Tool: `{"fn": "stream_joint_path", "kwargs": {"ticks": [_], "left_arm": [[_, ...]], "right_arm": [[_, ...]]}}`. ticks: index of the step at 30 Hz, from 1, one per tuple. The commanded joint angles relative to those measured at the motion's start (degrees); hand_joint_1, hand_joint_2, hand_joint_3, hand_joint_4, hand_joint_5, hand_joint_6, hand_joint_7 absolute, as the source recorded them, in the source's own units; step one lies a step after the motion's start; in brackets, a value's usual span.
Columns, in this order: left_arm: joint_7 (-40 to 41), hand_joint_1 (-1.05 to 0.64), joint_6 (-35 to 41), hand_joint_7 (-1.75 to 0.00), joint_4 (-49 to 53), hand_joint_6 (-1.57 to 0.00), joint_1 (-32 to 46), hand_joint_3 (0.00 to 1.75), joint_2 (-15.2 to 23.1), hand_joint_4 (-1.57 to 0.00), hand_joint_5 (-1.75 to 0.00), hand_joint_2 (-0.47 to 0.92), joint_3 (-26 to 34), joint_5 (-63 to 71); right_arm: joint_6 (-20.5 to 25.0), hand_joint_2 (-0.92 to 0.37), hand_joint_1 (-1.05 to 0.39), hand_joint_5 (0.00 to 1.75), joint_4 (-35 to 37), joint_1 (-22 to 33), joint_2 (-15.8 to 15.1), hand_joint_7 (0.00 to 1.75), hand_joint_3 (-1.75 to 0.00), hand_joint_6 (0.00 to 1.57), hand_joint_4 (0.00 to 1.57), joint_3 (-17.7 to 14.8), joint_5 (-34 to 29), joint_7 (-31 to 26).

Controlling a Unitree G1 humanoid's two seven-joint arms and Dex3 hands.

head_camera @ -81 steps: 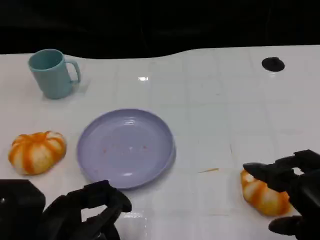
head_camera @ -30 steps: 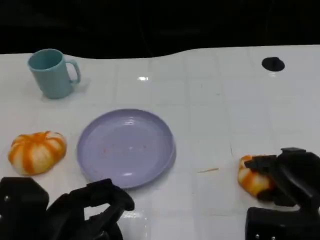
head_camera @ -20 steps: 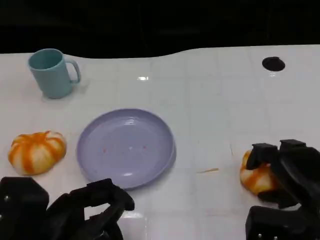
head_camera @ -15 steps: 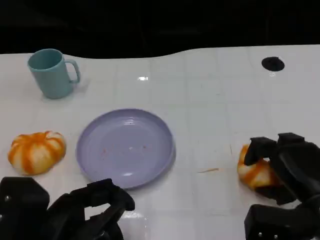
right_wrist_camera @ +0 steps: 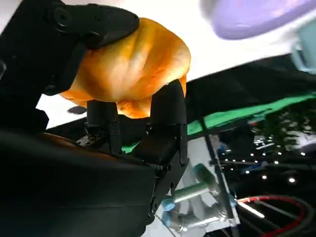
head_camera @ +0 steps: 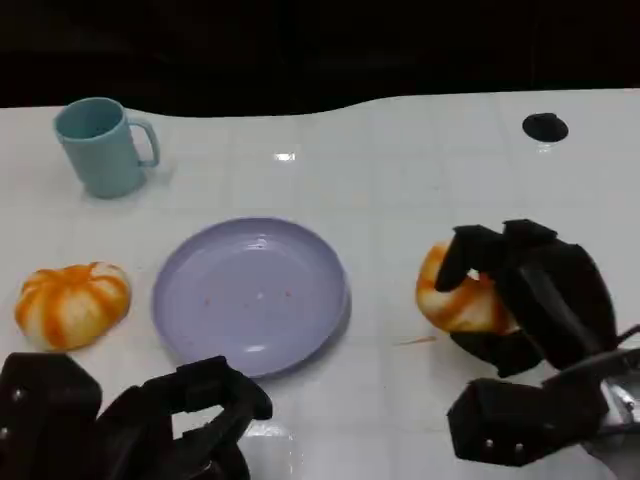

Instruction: Grasp the bread from the table and place it into the plate.

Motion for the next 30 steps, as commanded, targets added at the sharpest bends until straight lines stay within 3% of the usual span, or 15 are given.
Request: {"fn": "stream_joint_path", "kwargs": {"ticks": [1,15,20,27,29,30], "left_arm": [[0.1,-0.39,-0.4,-1.39,-0.4,-0.65,0.2,0.52,0.3,-0.69,-1.75,0.92,0.2,0.1],[0.3,-0.40,-1.5,-1.40,-1.7,-0.65,1.4,0.53,0.2,-0.67,-1.75,0.92,-1.1,0.9],[0.3,-0.39,-1.7,-1.40,-2.3,-0.65,1.9,0.54,0.1,-0.67,-1.75,0.92,-1.7,1.2],[0.5,-0.39,-2.5,-1.42,-2.7,-0.65,2.4,0.56,0.0,-0.70,-1.75,0.92,-2.3,1.5],[0.6,-0.39,-2.3,-1.42,-3.0,-0.65,2.5,0.57,0.1,-0.70,-1.75,0.92,-2.5,1.6],[0.6,-0.39,-2.2,-1.42,-3.1,-0.65,2.6,0.57,0.1,-0.70,-1.75,0.91,-2.5,1.6]], "right_arm": [[1.0,-0.24,-0.08,1.75,-0.5,-2.4,2.6,1.74,-1.39,0.76,0.98,0.6,1.5,2.1],[2.0,-0.28,-0.10,1.75,10.9,-12.3,14.7,1.74,-1.40,0.71,0.94,3.6,6.7,7.4],[1.7,-0.27,-0.09,1.75,19.0,-17.1,19.4,1.75,-1.38,0.72,0.93,4.3,7.9,5.9],[2.4,-0.37,-0.13,1.75,27.0,-22.0,23.0,1.75,-1.32,0.68,0.91,4.3,9.1,5.5],[3.4,-0.40,-0.13,1.75,28.5,-23.2,23.9,1.67,-1.30,0.68,0.91,4.2,9.9,6.5],[3.7,-0.41,-0.14,1.75,29.0,-23.6,24.2,1.55,-1.29,0.69,0.90,4.1,10.2,7.0]]}}
